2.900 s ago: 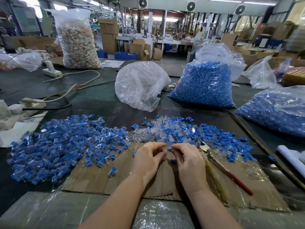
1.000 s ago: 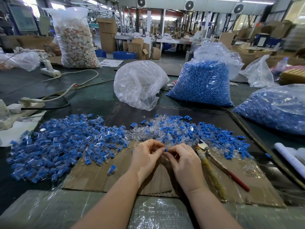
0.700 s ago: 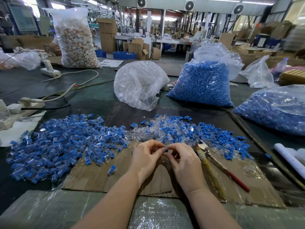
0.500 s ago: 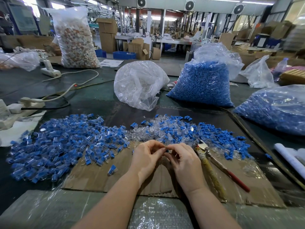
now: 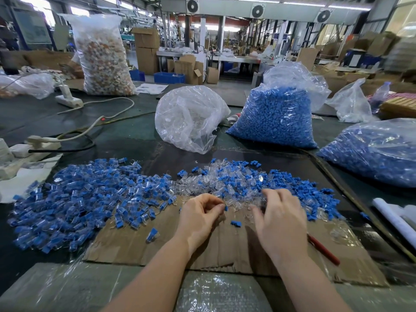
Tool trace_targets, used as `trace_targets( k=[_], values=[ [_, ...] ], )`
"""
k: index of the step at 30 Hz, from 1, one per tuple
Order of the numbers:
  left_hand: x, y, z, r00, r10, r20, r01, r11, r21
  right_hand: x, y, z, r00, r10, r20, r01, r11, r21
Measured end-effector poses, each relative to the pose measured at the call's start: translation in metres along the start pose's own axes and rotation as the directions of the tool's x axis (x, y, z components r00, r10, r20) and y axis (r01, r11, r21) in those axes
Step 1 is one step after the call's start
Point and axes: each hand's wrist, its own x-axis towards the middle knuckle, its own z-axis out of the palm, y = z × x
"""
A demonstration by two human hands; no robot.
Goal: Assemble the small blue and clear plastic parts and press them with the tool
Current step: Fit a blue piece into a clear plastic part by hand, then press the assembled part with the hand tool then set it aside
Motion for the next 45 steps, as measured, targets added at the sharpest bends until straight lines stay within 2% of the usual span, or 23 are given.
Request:
trace_targets(
  k=[3,5,7,13,17,20,22,24,35,41,45],
  values=[
    [0.000,0.001,0.001,1.000,-0.001,-0.003,0.001,1.000,-0.015,0.002,0.021,-0.013,0.930,0.257,0.263,-0.170,0.934,-0.313],
    [-0.001,0.001,0.001,1.000,0.006,-0.005,-0.006,1.000,0.006,0.003,0.031,-0.018,0.855,0.346,0.386,-0.203,0.908,-0.366],
    [-0.001,0.001,0.000,1.000,0.015,-0.009,-0.014,1.000,0.027,0.002,0.037,-0.021,0.808,0.369,0.460,-0.216,0.911,-0.352],
    [0.000,0.002,0.001,0.999,-0.027,-0.022,0.027,1.000,0.003,-0.002,0.037,-0.027,0.833,0.352,0.427,-0.286,0.934,-0.214],
    [0.004,0.004,0.002,0.997,-0.070,-0.038,0.068,0.996,-0.054,0.002,0.034,-0.032,0.860,0.269,0.434,-0.246,0.963,-0.110],
    [0.008,0.009,0.005,0.987,-0.151,-0.053,0.138,0.971,-0.195,0.004,0.022,-0.040,0.828,0.155,0.539,-0.245,0.964,0.099],
    [0.009,0.014,0.008,0.981,-0.182,-0.061,0.160,0.952,-0.261,0.005,0.010,-0.045,0.791,0.094,0.604,-0.313,0.911,0.269],
    [0.011,0.017,0.011,0.981,-0.180,-0.071,0.154,0.948,-0.278,0.006,-0.001,-0.049,0.761,0.060,0.646,-0.373,0.855,0.361],
    [0.016,0.021,0.014,0.964,-0.242,-0.109,0.205,0.940,-0.274,0.009,-0.011,-0.055,0.679,-0.017,0.734,-0.407,0.823,0.396],
    [0.017,0.023,0.012,0.961,-0.255,-0.106,0.223,0.943,-0.248,0.014,-0.009,-0.060,0.582,-0.022,0.813,-0.448,0.826,0.343],
    [0.018,0.024,0.013,0.963,-0.236,-0.128,0.202,0.952,-0.231,0.017,-0.008,-0.062,0.594,-0.020,0.805,-0.410,0.852,0.324]
  ],
)
